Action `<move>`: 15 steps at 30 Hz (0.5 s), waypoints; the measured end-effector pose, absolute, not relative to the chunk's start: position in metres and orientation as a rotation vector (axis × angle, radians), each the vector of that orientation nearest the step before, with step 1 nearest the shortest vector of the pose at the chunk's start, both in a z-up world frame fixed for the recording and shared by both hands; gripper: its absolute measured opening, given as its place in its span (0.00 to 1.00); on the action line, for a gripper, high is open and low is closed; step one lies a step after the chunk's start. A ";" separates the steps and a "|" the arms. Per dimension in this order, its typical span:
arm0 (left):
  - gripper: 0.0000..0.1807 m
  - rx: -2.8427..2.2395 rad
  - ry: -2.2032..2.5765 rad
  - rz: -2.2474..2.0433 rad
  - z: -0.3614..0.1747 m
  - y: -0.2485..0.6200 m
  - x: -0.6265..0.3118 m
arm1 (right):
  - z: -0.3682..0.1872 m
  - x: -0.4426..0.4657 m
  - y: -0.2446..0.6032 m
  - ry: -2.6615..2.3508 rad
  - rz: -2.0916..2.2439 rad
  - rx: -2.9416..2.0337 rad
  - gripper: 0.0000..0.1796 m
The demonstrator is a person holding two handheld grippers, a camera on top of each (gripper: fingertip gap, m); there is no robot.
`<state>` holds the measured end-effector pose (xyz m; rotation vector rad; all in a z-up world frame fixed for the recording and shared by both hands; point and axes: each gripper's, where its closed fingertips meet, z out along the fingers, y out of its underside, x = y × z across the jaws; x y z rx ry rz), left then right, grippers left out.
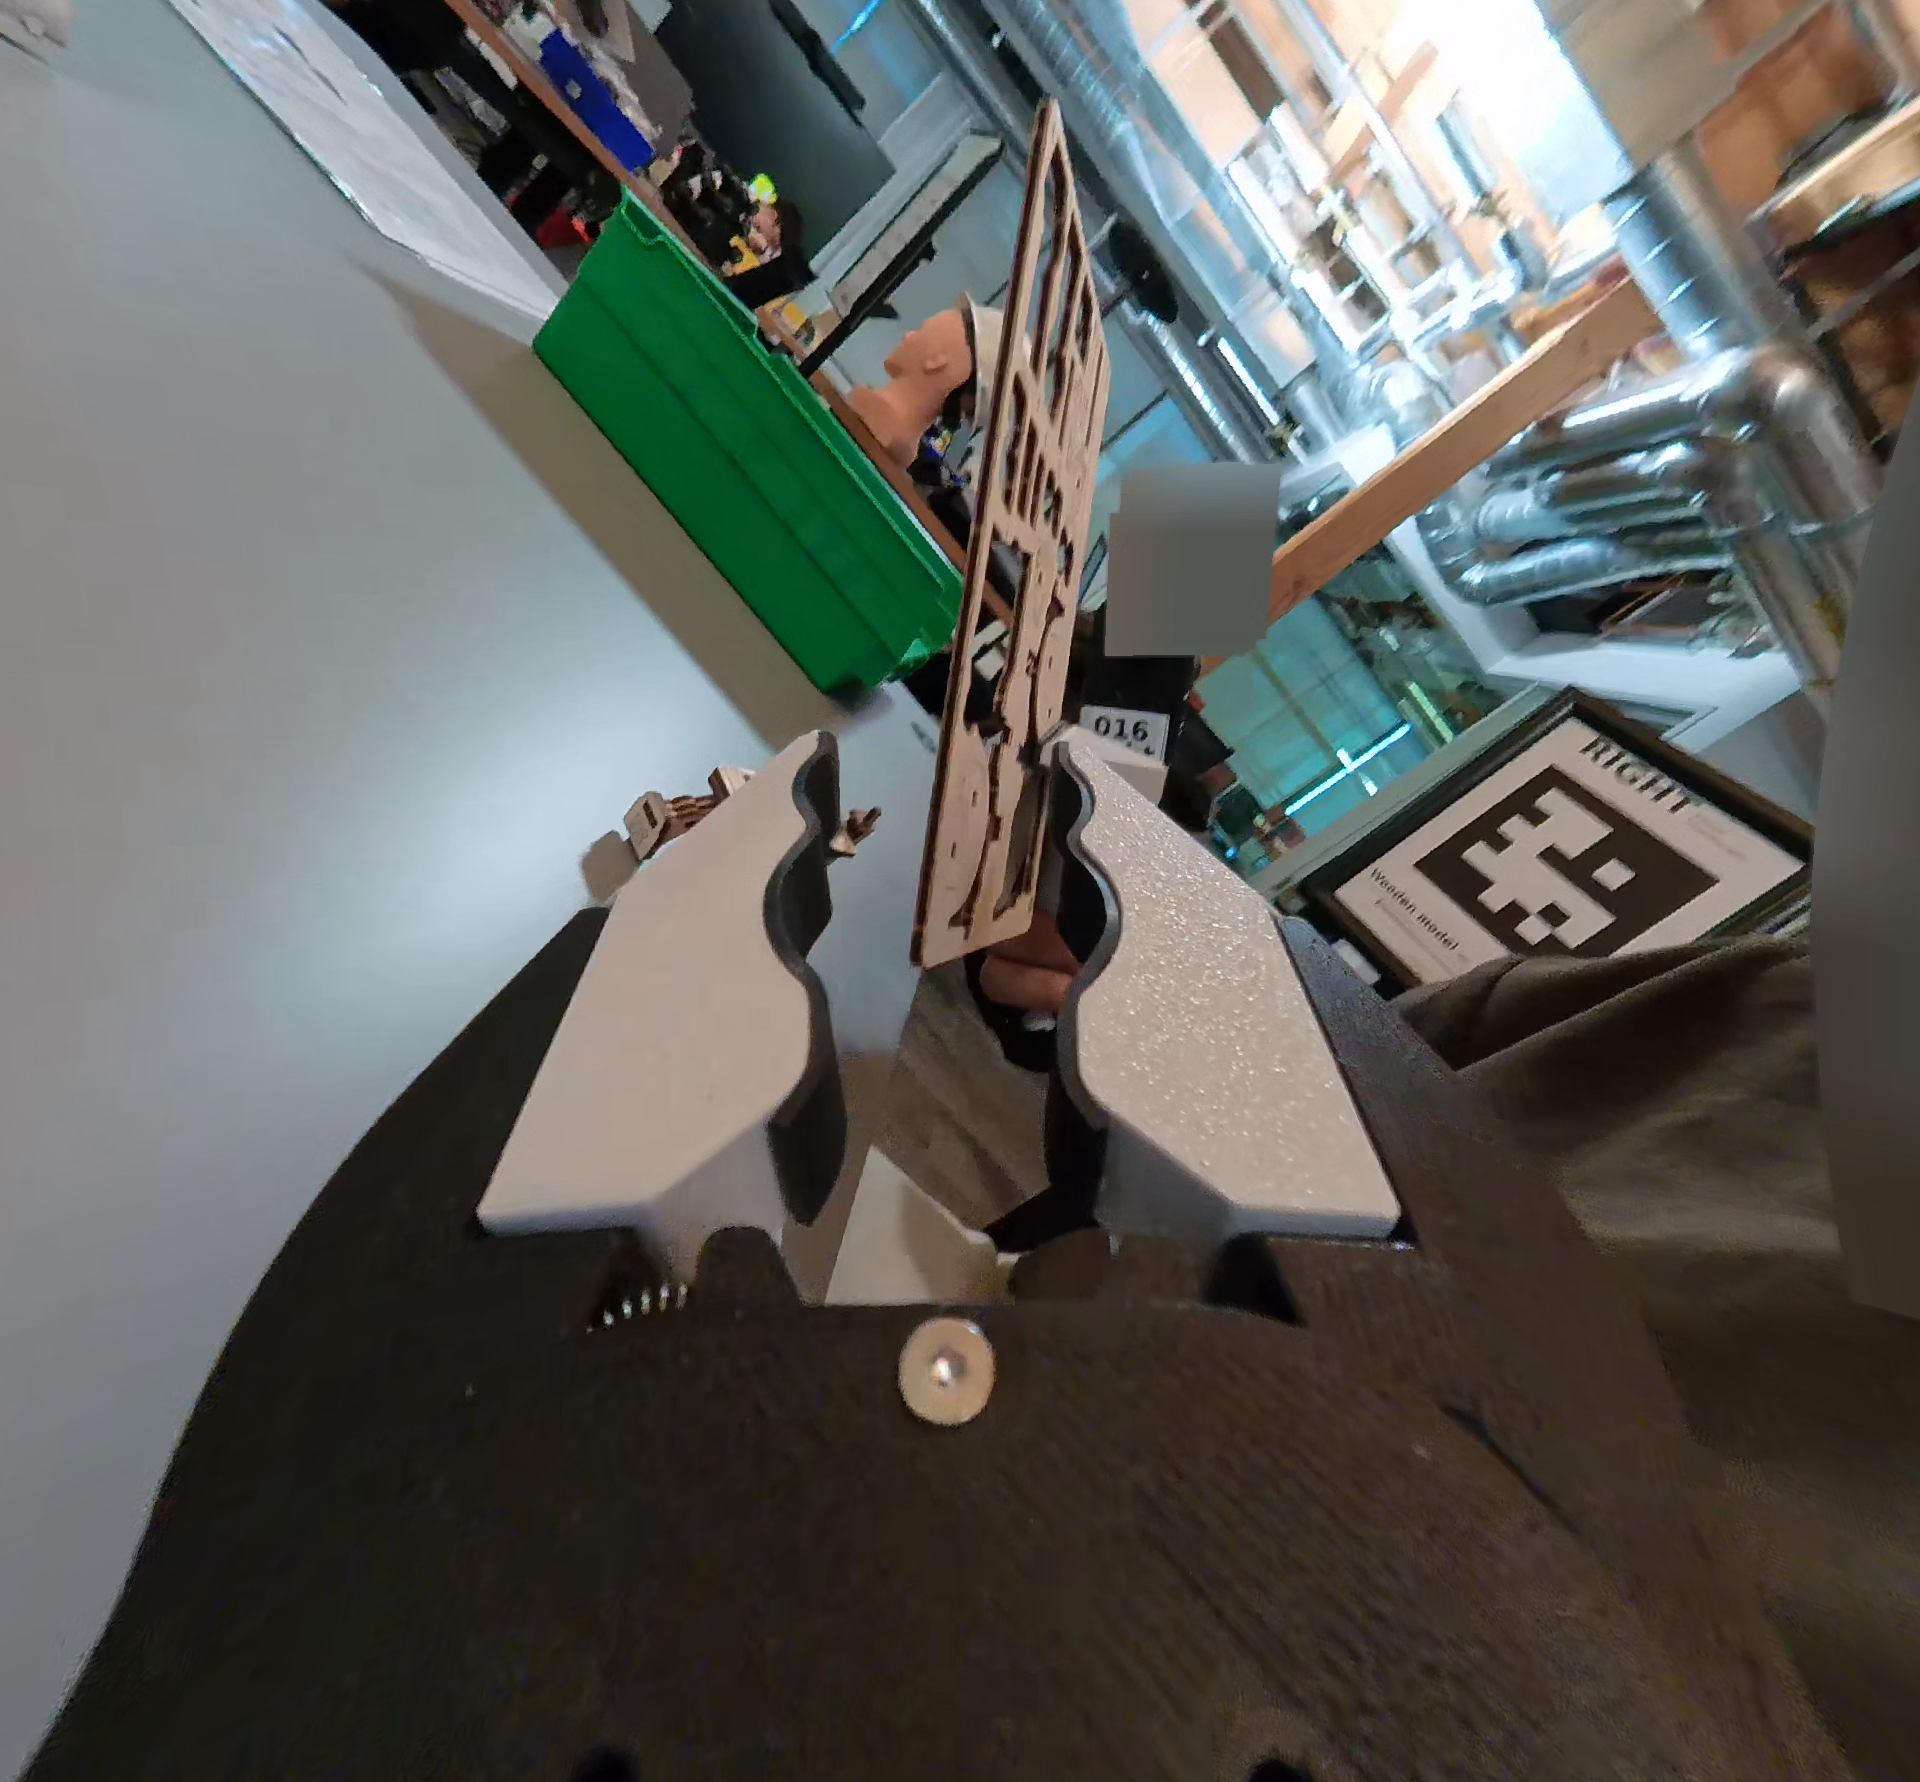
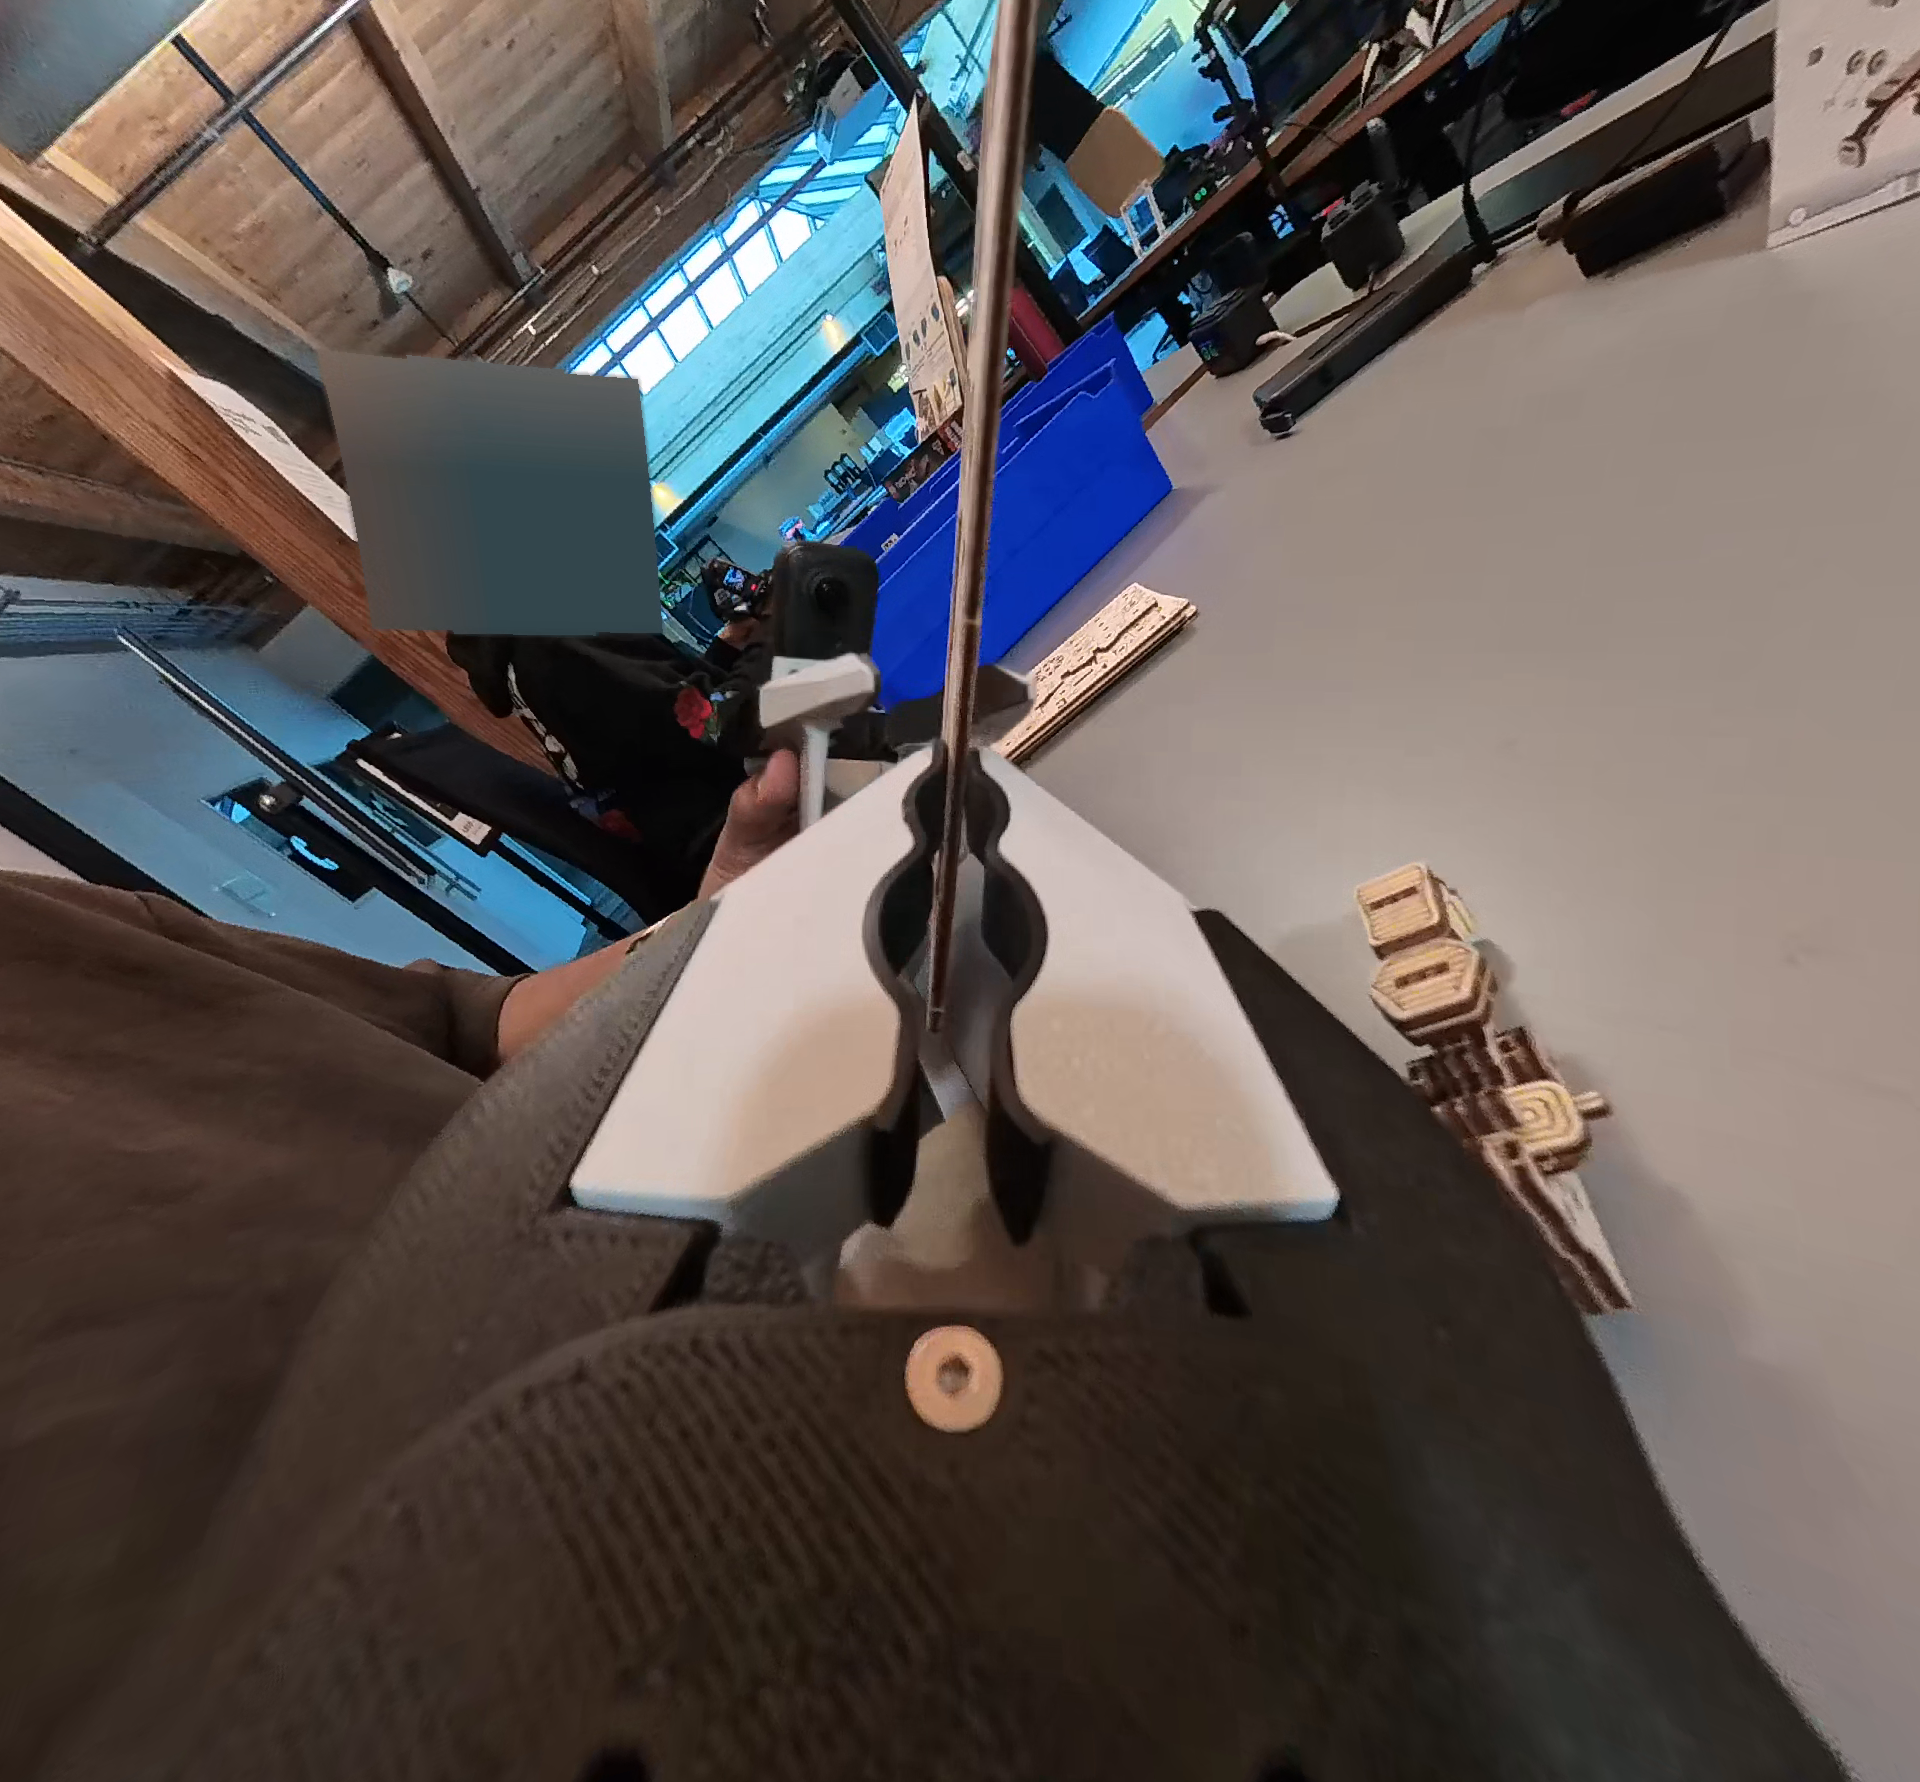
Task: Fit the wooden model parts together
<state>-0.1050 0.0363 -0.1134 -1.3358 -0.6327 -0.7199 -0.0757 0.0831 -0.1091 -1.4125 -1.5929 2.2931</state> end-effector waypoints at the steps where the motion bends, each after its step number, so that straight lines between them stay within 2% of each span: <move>1: 0.21 -1.362 -0.622 -0.707 -0.116 0.037 -0.103 | -0.109 -0.076 0.084 -1.586 2.297 -1.414 0.00; 11: 0.13 -1.466 -0.552 -0.667 -0.124 0.043 -0.092 | -0.102 -0.076 0.092 -1.526 2.321 -1.403 0.00; 15: 0.07 -1.442 -0.580 -0.662 -0.124 0.037 -0.100 | -0.102 -0.077 0.095 -1.512 2.321 -1.413 0.00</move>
